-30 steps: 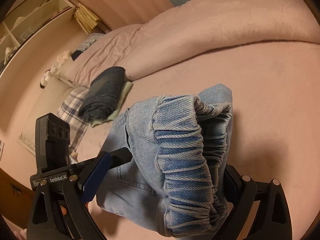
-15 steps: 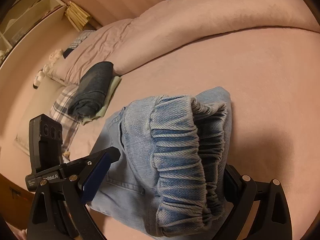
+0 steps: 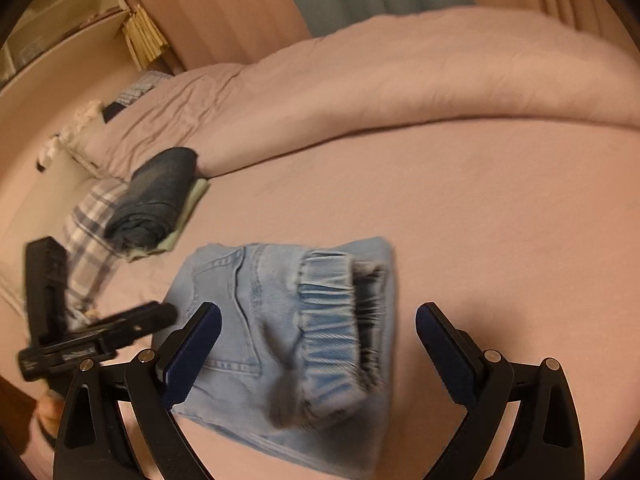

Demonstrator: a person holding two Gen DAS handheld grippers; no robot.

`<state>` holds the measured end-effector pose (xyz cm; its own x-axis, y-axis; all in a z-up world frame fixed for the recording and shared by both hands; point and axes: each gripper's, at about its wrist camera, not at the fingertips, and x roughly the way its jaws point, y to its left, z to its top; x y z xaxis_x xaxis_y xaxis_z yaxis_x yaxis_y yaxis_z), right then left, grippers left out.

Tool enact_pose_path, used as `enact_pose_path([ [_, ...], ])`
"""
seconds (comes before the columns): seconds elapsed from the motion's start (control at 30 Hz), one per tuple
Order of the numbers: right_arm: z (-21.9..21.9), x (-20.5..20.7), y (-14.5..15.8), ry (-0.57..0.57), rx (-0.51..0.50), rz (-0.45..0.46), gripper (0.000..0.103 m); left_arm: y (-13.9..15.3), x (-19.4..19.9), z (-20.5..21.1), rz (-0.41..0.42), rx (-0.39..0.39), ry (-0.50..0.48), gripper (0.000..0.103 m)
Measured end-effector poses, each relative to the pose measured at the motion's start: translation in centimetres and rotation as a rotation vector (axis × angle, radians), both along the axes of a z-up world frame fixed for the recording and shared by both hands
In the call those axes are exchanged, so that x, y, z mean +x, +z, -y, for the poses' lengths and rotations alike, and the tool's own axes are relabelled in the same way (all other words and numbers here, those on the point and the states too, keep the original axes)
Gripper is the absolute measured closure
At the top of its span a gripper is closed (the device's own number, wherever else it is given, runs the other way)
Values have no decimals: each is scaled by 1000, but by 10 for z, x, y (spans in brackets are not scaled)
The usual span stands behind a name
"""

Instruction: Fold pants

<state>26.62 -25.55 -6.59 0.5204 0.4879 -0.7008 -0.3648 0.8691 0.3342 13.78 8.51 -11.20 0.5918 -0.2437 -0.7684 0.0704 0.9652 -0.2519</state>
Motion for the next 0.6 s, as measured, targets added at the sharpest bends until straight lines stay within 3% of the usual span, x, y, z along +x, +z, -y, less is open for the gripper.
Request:
enact_pose_path([
  [0.1,-2,-13,6,-26,-91,19,4,14,-13,7,32,49,-4,7],
  [0.3,-1,-46,19,-29,-148,35,4,31,-46,13,40,121,25,1],
  [0.6,-1,-95,39,-35,-193,62,4,44,-96,14,1,106,62,1],
])
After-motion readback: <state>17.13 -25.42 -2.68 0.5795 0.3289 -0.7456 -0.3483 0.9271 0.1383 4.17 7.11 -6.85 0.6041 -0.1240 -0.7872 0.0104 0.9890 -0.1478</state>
